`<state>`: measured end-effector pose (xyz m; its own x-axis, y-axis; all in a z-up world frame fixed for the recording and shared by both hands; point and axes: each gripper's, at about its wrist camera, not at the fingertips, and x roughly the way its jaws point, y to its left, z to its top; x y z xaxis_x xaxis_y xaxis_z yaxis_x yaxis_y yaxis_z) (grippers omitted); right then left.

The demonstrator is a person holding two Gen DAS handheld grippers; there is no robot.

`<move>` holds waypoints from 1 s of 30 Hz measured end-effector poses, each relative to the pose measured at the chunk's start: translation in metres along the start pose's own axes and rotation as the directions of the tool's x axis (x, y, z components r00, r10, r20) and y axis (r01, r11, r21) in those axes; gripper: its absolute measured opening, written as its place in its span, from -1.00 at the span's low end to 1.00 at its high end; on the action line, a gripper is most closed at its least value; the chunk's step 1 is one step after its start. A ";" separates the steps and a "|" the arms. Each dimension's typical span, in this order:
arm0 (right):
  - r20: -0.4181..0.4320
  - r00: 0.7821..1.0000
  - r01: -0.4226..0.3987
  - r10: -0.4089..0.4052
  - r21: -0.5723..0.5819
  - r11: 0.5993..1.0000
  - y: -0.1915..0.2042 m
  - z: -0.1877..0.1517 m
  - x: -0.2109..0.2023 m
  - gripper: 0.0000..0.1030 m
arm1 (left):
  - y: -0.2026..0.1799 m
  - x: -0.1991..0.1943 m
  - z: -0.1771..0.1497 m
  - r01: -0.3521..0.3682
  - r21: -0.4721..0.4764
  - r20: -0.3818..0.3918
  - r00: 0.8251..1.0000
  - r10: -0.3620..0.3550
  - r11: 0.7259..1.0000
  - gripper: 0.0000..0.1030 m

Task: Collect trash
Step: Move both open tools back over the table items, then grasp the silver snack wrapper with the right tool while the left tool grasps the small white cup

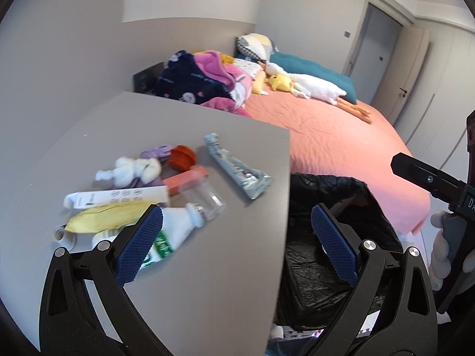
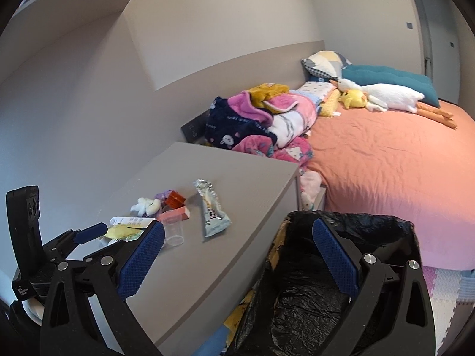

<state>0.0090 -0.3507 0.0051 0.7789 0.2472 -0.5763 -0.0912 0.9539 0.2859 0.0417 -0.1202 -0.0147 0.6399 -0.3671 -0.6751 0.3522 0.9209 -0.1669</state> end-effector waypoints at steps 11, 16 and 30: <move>-0.066 0.996 -0.059 0.055 -0.056 0.997 0.028 0.003 0.042 0.89 | 0.060 -0.014 -0.016 -0.102 -0.119 0.013 0.994 0.104 0.988 0.85; -0.100 0.993 -0.064 0.056 -0.075 0.995 0.036 0.004 0.066 0.81 | 0.089 -0.013 -0.024 -0.134 -0.177 -0.014 0.991 0.134 0.975 0.69; -0.191 0.982 -0.034 0.008 -0.133 0.991 0.045 0.005 0.135 0.41 | 0.152 -0.005 -0.039 -0.225 -0.253 -0.073 0.974 0.213 0.941 0.39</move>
<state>0.1132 -0.2748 -0.0563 0.6454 0.2825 -0.7097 -0.1989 0.9592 0.2009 0.0659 0.0264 -0.0648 0.6488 -0.1515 -0.7457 0.0143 0.9822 -0.1871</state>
